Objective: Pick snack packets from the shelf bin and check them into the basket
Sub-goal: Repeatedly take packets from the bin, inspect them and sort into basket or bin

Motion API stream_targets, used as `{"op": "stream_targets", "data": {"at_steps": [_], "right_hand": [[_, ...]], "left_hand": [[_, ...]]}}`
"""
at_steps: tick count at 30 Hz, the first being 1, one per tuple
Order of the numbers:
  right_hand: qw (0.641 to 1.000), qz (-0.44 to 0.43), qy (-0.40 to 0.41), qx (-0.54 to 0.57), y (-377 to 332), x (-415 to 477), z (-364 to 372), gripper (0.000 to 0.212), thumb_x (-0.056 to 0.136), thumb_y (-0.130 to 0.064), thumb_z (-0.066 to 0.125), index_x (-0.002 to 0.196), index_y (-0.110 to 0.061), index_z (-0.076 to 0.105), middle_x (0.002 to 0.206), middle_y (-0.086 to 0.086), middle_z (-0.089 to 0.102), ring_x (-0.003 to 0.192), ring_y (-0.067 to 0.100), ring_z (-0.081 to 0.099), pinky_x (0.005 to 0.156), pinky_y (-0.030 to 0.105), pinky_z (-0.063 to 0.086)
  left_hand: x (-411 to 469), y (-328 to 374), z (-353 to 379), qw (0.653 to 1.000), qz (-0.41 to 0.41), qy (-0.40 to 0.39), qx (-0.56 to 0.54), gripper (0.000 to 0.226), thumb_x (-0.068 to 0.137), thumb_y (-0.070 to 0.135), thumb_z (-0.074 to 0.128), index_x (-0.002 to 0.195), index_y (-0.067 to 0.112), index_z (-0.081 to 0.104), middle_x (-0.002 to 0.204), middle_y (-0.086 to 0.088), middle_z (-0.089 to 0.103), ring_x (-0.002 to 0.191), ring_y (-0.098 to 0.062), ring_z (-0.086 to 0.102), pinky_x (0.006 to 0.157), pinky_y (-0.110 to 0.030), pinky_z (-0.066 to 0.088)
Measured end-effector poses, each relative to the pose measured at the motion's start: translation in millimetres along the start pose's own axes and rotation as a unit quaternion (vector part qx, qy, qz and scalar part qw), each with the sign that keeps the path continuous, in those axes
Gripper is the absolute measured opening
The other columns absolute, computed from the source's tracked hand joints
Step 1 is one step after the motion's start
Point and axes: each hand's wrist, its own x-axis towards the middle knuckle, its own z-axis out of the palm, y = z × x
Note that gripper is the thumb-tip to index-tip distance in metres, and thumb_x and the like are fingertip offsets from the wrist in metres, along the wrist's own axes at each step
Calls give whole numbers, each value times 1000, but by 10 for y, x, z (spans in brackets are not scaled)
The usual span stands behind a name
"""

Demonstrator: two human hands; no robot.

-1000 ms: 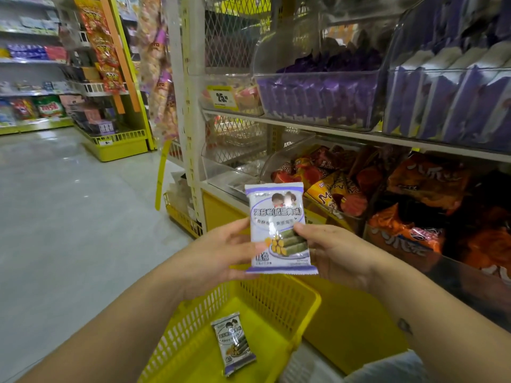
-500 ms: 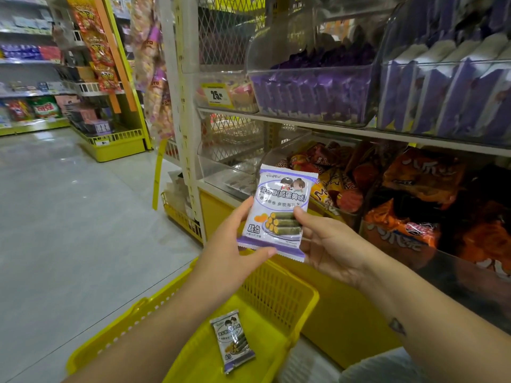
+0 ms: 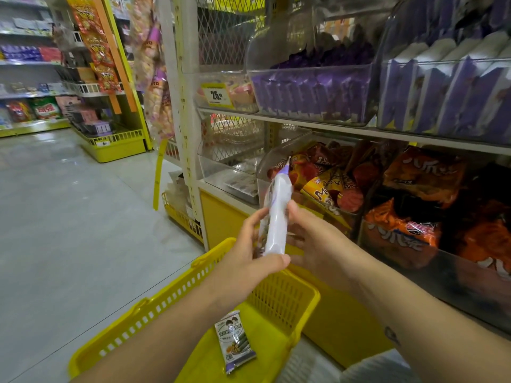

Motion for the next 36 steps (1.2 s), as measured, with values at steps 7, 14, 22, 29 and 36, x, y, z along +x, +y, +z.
{"op": "stream_targets", "data": {"at_steps": [7, 14, 22, 29, 36], "right_hand": [[994, -18, 57, 96, -49, 35, -159, 14, 90, -13, 59, 99, -16, 48, 84, 2, 71, 72, 15, 65, 57, 27, 54], [991, -68, 83, 77, -97, 20, -186, 39, 86, 1, 62, 121, -11, 49, 110, 11, 65, 88, 20, 68, 66, 35, 58], [954, -224, 81, -181, -56, -61, -45, 48, 88, -15, 66, 124, -44, 54, 108, -10, 66, 102, 8, 66, 75, 22, 56], [991, -108, -66, 39, -146, -82, -39, 41, 95, 3, 42, 123, -21, 61, 120, -4, 68, 108, 13, 66, 73, 25, 57], [987, -75, -143, -9, -119, -101, -117, 65, 80, 3, 58, 137, -24, 44, 130, 2, 62, 114, 24, 63, 85, 34, 58]], "left_hand": [[-35, 44, -89, 971, -84, -100, -200, 78, 69, 5, 67, 139, 28, 43, 129, -11, 62, 112, -27, 63, 97, -41, 50], [-43, 74, -132, 993, -48, -90, -63, 75, 89, -12, 57, 143, 34, 34, 133, 0, 61, 121, -19, 60, 102, -40, 48], [45, -90, -174, 998, 3, 41, -43, 83, 99, 3, 49, 134, 67, 9, 129, 20, 55, 108, -6, 66, 82, -37, 58], [99, -89, -343, 967, -54, 36, -245, 84, 86, 7, 57, 143, 57, 22, 122, -2, 68, 107, -23, 68, 69, -48, 56], [132, -28, -481, 962, -45, 58, -263, 87, 81, 9, 60, 144, 57, 23, 121, -6, 69, 108, -28, 68, 70, -52, 57]]}}
